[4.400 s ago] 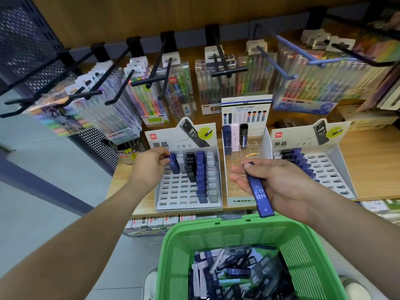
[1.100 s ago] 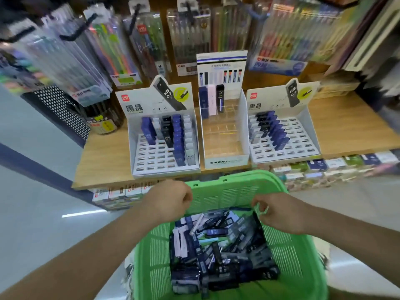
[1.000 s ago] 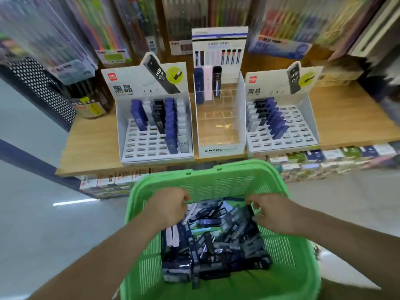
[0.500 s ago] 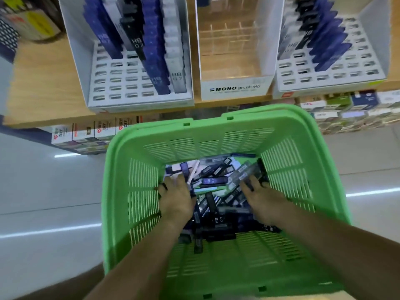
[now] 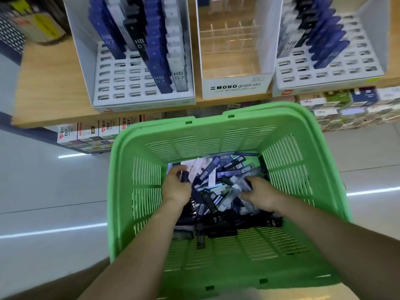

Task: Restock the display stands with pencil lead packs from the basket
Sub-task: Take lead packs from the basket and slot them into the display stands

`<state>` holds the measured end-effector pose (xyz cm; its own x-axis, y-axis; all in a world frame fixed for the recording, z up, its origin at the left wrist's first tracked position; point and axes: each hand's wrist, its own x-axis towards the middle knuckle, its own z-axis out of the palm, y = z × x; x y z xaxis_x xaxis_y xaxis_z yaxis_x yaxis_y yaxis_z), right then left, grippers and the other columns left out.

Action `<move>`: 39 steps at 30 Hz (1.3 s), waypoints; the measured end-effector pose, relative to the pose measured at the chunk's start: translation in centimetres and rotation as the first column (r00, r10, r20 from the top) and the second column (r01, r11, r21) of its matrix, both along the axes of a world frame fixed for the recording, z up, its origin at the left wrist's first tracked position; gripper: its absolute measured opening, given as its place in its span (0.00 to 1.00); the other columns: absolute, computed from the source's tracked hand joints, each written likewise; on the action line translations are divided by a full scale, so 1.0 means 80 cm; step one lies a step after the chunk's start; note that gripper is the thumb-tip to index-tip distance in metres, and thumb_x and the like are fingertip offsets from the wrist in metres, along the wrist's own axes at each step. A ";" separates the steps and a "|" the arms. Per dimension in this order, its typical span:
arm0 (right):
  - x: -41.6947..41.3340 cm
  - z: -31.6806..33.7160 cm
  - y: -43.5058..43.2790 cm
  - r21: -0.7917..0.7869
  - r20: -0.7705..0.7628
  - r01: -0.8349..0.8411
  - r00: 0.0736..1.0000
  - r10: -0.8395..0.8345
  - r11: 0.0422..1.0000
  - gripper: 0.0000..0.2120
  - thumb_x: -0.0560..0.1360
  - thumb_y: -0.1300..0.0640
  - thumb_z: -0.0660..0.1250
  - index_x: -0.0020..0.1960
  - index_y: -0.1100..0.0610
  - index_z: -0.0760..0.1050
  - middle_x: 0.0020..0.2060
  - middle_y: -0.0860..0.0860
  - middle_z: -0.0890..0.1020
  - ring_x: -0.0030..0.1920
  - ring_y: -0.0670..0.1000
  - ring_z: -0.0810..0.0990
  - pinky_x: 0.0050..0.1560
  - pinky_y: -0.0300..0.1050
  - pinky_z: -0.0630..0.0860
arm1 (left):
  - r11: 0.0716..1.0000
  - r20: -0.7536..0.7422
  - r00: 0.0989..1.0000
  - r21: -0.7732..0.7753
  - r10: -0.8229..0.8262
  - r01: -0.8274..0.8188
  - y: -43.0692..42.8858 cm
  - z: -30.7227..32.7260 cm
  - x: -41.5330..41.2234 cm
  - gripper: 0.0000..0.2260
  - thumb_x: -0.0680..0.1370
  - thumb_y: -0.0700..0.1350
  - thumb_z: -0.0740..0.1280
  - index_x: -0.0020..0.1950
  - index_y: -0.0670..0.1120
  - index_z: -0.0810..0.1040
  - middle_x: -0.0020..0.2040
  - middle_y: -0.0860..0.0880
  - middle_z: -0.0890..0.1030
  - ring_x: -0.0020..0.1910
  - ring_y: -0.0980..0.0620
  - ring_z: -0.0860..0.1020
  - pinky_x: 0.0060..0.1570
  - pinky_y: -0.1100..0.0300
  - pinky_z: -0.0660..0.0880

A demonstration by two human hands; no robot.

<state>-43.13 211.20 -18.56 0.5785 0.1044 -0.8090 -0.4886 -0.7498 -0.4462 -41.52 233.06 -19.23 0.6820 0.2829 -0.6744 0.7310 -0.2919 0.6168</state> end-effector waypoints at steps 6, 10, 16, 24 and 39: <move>0.001 0.068 0.020 0.376 -0.448 0.776 0.631 -0.634 0.507 0.13 0.75 0.71 0.65 0.56 0.63 0.65 0.48 0.65 0.79 0.33 0.53 0.80 0.38 0.49 0.81 | 0.866 -0.130 0.972 -0.443 0.197 -0.234 -0.015 0.061 -0.008 0.18 0.76 0.28 0.64 0.60 0.46 0.75 0.53 0.45 0.81 0.48 0.48 0.79 0.43 0.55 0.78; -0.006 0.112 0.047 0.473 -0.504 0.762 0.645 -0.574 0.441 0.02 0.75 0.68 0.64 0.47 0.64 0.72 0.31 0.59 0.80 0.32 0.55 0.75 0.33 0.49 0.74 | 0.870 -0.008 0.990 -0.475 0.143 -0.130 -0.038 0.104 -0.017 0.16 0.76 0.29 0.65 0.60 0.43 0.77 0.52 0.44 0.83 0.50 0.43 0.81 0.52 0.45 0.79; -0.012 0.152 0.053 0.622 -0.351 0.619 0.768 -0.536 0.480 0.14 0.71 0.63 0.74 0.53 0.62 0.74 0.34 0.54 0.84 0.33 0.51 0.82 0.40 0.47 0.79 | 0.834 0.108 0.957 -0.523 0.269 -0.175 -0.059 0.167 -0.023 0.12 0.76 0.30 0.65 0.53 0.45 0.79 0.51 0.45 0.83 0.51 0.45 0.82 0.53 0.50 0.79; -0.026 0.205 0.062 0.674 -0.272 0.605 0.736 -0.620 0.423 0.13 0.71 0.71 0.71 0.53 0.62 0.76 0.40 0.56 0.86 0.36 0.52 0.84 0.34 0.46 0.79 | 0.755 0.170 0.931 -0.639 0.323 -0.145 -0.061 0.229 -0.032 0.07 0.77 0.35 0.66 0.54 0.39 0.79 0.45 0.44 0.85 0.38 0.50 0.83 0.38 0.57 0.80; -0.031 0.263 0.083 0.767 -0.321 0.631 0.537 -0.780 0.119 0.09 0.72 0.62 0.74 0.52 0.62 0.80 0.37 0.56 0.86 0.31 0.51 0.83 0.28 0.41 0.77 | 0.866 0.339 0.918 -0.501 0.207 -0.011 -0.065 0.292 -0.060 0.08 0.81 0.42 0.63 0.52 0.45 0.82 0.46 0.47 0.86 0.48 0.48 0.84 0.51 0.54 0.80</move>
